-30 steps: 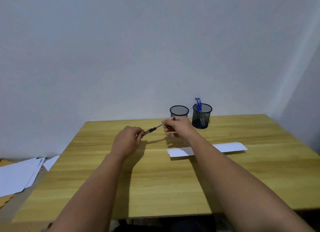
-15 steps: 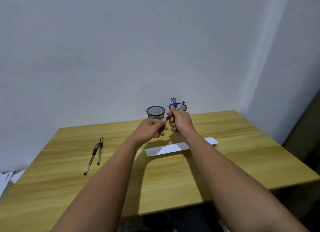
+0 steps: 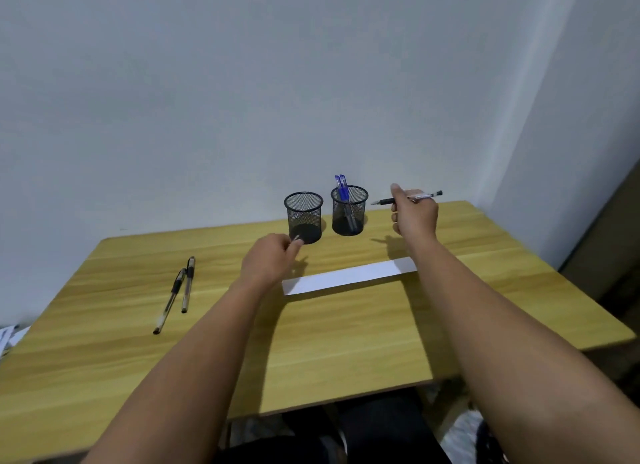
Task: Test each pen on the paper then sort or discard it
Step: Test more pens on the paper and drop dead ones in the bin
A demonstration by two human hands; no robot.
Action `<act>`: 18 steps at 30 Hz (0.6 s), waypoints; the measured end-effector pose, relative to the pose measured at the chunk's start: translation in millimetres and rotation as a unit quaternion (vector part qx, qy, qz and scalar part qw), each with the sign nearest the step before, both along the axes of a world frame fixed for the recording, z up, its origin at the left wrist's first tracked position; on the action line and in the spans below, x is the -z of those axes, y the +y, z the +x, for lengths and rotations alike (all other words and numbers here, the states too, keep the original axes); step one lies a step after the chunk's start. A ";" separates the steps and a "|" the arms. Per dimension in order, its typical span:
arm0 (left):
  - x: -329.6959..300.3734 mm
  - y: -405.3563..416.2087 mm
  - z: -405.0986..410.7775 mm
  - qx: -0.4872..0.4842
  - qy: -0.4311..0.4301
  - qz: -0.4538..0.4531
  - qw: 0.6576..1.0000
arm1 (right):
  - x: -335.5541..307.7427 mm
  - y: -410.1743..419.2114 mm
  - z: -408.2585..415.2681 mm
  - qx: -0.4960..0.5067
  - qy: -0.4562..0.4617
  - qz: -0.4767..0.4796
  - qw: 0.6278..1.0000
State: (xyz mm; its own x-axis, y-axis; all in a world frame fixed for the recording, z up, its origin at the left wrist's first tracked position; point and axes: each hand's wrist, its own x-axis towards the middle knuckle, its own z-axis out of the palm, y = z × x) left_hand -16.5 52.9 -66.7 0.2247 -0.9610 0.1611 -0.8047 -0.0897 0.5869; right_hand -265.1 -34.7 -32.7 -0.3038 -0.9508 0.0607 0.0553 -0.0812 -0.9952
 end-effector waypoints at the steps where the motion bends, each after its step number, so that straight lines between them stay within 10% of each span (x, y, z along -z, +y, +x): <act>1: 7.2 0.4 10.6 -0.040 -0.061 0.003 0.997 | 2.9 4.9 2.2 -0.010 0.045 -0.026 0.999; 9: 44.4 14.4 45.2 -0.092 -0.265 0.075 0.957 | 77.0 48.9 22.0 -0.150 0.417 -0.151 0.884; 18: 56.2 31.0 16.0 0.135 -0.117 -0.074 0.981 | 108.5 57.6 19.9 -0.158 0.494 -0.163 0.839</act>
State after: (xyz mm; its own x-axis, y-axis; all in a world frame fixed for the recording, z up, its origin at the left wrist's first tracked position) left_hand -0.6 84.0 -122.8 -0.0939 -0.9427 0.3200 -0.9022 0.2165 0.3731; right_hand -245.1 22.9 -141.2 0.3126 -0.8583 0.4070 -0.7143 -0.4948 -0.4948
